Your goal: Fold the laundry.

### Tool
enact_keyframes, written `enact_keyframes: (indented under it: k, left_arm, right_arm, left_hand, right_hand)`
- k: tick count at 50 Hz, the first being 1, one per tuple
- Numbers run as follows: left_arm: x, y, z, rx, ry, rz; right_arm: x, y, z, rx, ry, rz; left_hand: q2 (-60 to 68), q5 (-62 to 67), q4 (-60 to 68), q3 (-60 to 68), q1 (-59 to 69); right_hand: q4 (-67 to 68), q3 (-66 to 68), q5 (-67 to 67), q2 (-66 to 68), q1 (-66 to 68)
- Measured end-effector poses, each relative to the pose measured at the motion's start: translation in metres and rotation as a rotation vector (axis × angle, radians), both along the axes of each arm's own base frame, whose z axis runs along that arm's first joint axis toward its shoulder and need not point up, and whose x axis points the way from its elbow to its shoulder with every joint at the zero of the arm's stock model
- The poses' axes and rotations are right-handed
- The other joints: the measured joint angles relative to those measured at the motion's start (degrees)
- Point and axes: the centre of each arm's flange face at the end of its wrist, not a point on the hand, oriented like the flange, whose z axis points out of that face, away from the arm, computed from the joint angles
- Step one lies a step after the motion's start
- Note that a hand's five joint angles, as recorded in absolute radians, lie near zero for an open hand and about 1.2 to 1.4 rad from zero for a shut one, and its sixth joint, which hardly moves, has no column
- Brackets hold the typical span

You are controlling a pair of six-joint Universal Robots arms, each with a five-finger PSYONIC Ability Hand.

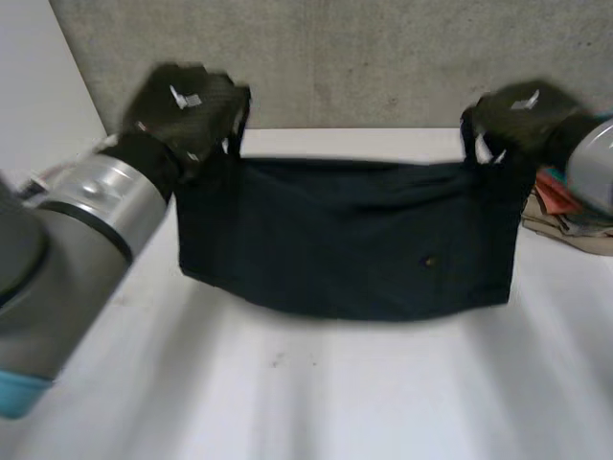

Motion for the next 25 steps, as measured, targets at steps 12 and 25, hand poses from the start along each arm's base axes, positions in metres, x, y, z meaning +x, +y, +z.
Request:
enact_keyframes:
  k: [12, 25]
  left_arm:
    - [0.016, 0.025, 0.014, 0.050, 0.037, -0.007]
    - [-0.008, -0.013, -0.093, 0.337, -0.144, 0.005]
  right_arm:
    - [-0.017, 0.037, 0.027, -0.009, 0.103, 0.002]
    - [0.004, 0.010, -0.081, 0.327, 0.195, 0.064]
  left_hand:
    - [0.00, 0.00, 0.01, 0.00, 0.00]
    - [0.00, 0.35, 0.01, 0.00, 0.31]
  right_hand:
    - [0.13, 0.06, 0.01, 0.00, 0.00]
    - [0.13, 0.06, 0.42, 0.00, 0.00]
